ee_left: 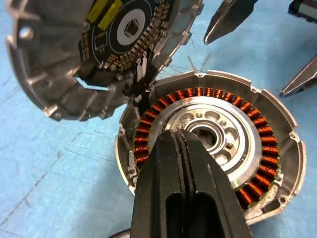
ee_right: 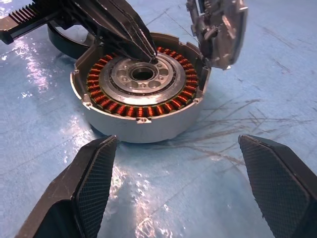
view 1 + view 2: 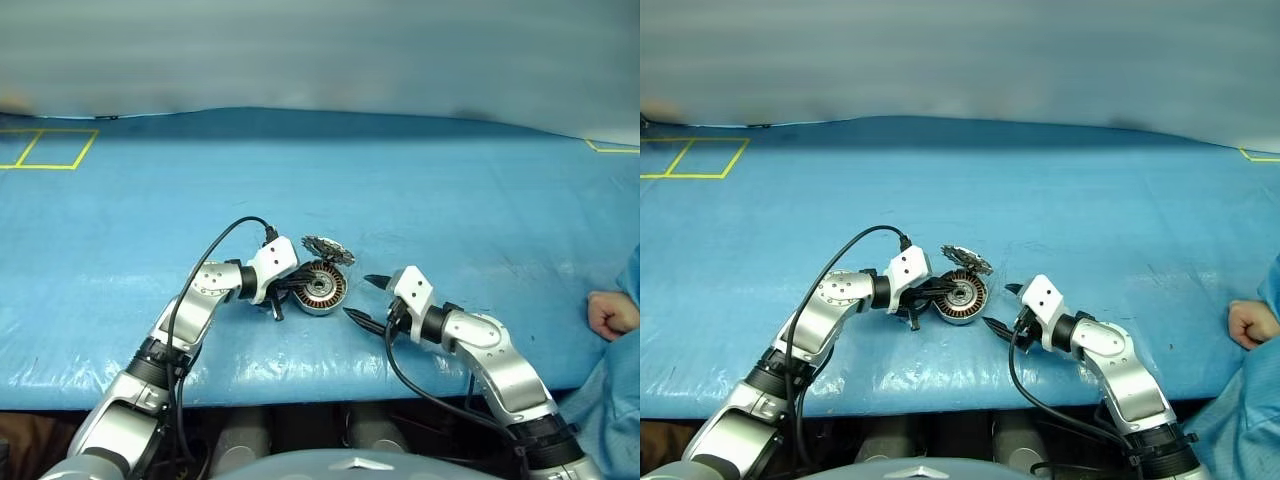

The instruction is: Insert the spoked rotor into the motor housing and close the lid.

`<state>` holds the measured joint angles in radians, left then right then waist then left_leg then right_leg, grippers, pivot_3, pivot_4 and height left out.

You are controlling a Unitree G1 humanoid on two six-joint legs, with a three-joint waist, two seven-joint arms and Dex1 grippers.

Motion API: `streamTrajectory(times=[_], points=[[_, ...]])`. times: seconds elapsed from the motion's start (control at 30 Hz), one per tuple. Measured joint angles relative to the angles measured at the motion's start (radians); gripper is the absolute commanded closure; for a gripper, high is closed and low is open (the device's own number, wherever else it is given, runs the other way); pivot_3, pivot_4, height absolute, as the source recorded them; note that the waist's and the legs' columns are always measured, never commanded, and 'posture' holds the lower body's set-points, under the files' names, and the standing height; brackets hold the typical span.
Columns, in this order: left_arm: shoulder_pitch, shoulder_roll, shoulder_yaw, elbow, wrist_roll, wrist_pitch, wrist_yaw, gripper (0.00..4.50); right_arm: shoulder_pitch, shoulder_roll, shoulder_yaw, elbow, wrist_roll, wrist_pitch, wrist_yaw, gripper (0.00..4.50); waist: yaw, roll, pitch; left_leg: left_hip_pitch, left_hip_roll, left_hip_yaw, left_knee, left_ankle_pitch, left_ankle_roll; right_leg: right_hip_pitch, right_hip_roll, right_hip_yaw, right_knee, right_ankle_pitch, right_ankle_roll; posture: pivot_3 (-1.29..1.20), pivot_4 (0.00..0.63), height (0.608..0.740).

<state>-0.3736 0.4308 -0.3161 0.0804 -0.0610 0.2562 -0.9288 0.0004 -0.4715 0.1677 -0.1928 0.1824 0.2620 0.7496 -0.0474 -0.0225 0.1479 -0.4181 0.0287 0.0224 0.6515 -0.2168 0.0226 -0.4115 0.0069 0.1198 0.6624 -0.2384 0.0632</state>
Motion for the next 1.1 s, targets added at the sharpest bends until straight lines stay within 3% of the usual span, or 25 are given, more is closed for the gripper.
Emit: streamTrajectory(times=[0.43, 0.9, 1.0, 1.1], points=[[0.01, -0.009, 0.037, -0.03, -0.07, -0.001, -0.011, 4.47, -0.001, 0.004, 0.013, 0.004, -0.001, 0.0, 0.012, 0.36, 0.004, 0.0, 0.0, 0.0, 0.0, 0.0, 0.0, 0.0, 0.0, 0.0, 0.0, 0.0, 0.0, 0.0, 0.0, 0.0, 0.15, 0.74], [0.263, 0.274, 0.166, -0.434, -0.07, 0.129, 0.04, 4.47, -0.013, -0.005, 0.025, -0.004, 0.003, 0.009, 0.046, 0.36, 0.003, 0.0, 0.002, 0.001, 0.0, 0.0, -0.003, 0.0, 0.0, -0.001, -0.002, 0.0, -0.001, -0.001, -0.002, 0.0, 0.15, 0.74], [0.258, 0.337, 0.153, -0.481, -0.019, 0.129, 0.035, 3.84, -0.021, -0.005, 0.035, -0.004, 0.003, 0.012, 0.06, 0.36, 0.004, 0.0, 0.002, 0.001, 0.0, 0.001, -0.003, 0.0, 0.0, -0.001, -0.003, 0.0, -0.002, -0.001, -0.002, 0.0, 0.15, 0.74], [0.234, 0.373, 0.121, -0.511, 0.066, 0.132, 0.057, 2.9, -0.024, -0.017, 0.042, -0.019, 0.015, 0.035, 0.082, 0.36, 0.006, 0.0, 0.002, 0.0, 0.0, 0.001, -0.004, 0.0, 0.0, -0.001, -0.003, 0.0, -0.002, -0.001, -0.002, 0.0, 0.15, 0.74]])
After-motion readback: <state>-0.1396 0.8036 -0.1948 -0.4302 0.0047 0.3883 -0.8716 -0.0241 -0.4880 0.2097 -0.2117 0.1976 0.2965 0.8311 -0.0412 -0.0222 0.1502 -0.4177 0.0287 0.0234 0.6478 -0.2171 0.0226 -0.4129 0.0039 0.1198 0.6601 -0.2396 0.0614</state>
